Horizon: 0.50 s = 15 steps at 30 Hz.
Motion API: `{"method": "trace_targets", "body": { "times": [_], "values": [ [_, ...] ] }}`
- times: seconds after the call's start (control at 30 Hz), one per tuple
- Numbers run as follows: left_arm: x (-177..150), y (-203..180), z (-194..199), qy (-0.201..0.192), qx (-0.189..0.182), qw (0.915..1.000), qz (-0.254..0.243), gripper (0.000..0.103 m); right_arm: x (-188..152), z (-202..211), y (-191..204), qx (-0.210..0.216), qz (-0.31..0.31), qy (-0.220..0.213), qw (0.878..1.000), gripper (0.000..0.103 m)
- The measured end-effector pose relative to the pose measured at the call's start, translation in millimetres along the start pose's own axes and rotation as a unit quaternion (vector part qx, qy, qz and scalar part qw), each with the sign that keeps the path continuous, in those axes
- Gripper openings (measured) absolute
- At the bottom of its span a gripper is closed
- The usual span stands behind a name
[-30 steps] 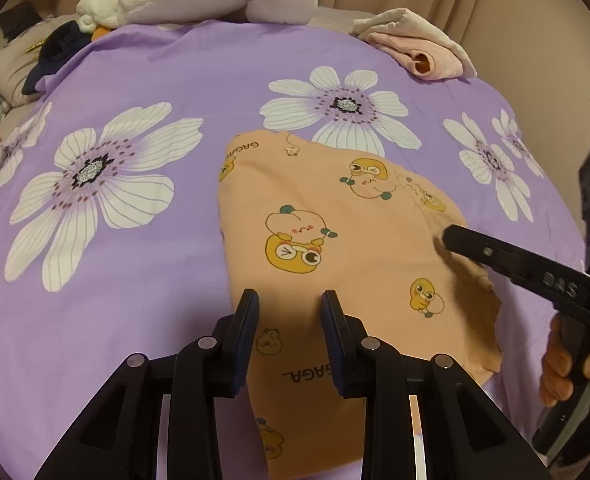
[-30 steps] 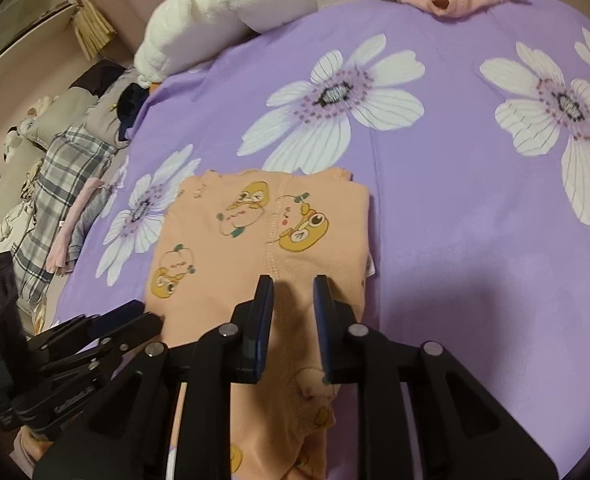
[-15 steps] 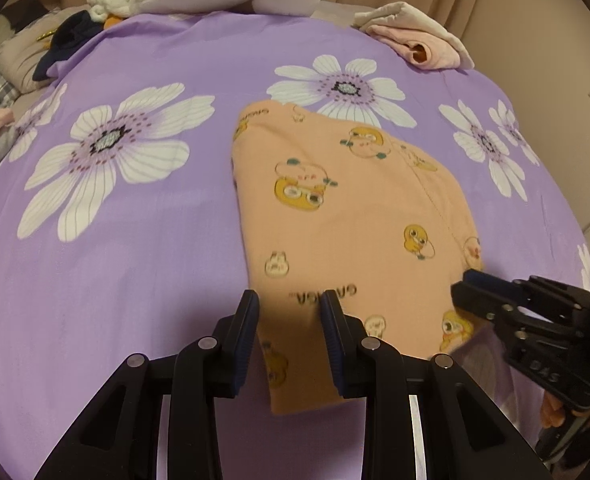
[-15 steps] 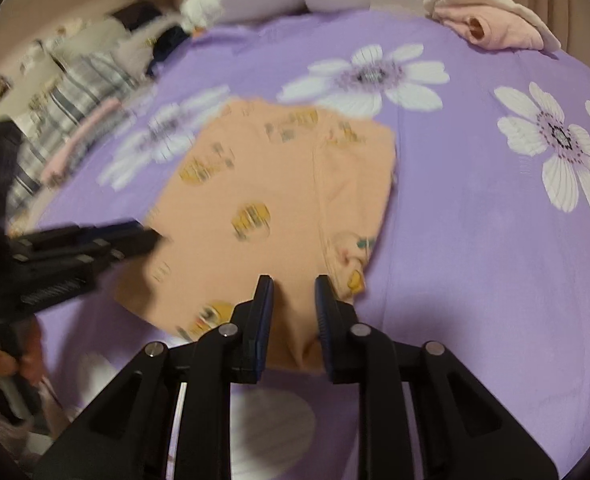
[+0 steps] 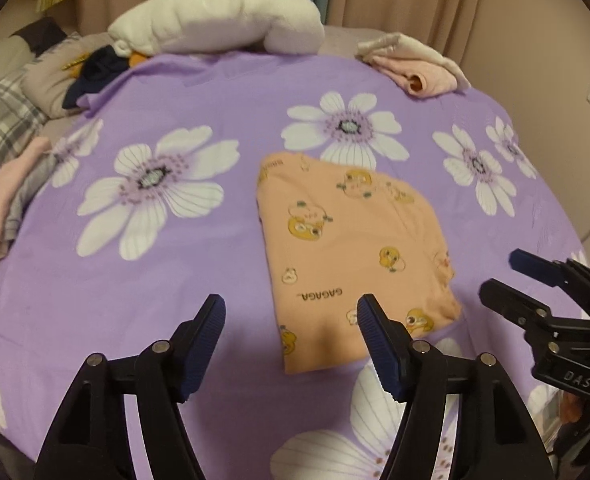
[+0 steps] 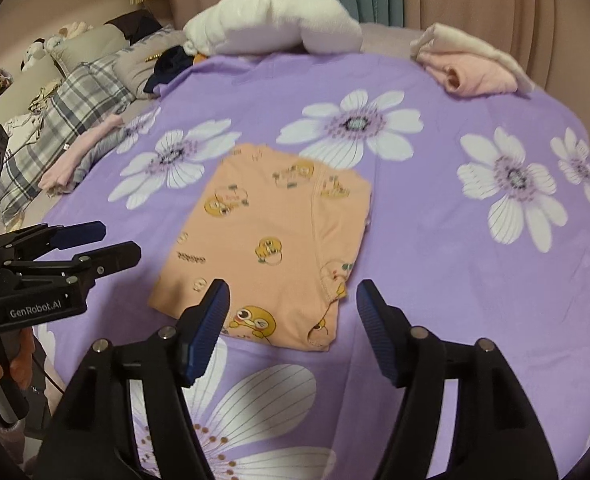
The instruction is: Fold small clothes
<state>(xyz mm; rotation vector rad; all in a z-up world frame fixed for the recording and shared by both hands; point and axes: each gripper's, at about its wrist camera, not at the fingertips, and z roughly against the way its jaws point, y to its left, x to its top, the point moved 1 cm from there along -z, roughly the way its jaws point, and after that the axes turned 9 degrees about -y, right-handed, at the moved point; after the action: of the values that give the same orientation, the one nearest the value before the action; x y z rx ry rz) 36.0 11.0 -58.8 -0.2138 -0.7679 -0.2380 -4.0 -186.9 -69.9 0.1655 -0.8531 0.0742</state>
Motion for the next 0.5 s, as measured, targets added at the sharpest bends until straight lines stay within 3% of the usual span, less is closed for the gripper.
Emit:
{"method": "trace_targets", "body": {
  "times": [0.07, 0.17, 0.27, 0.5],
  "values": [
    [5, 2, 6, -0.005, 0.004, 1.0000, 0.004, 0.069, 7, 11, 2, -0.003, 0.002, -0.010, 1.000, 0.076],
    [12, 5, 16, -0.015, 0.025, 0.9995, 0.008, 0.081, 16, 26, 5, -0.009, 0.002, -0.031, 0.999, 0.093],
    [17, 6, 22, -0.016, 0.033, 0.9993, 0.009, 0.088, 25, 38, 8, -0.008, 0.002, -0.041, 0.999, 0.103],
    [25, 3, 38, -0.010, 0.040, 0.9991, 0.010, 0.097, 34, 46, 16, -0.035, 0.005, -0.028, 0.999, 0.103]
  ]
}}
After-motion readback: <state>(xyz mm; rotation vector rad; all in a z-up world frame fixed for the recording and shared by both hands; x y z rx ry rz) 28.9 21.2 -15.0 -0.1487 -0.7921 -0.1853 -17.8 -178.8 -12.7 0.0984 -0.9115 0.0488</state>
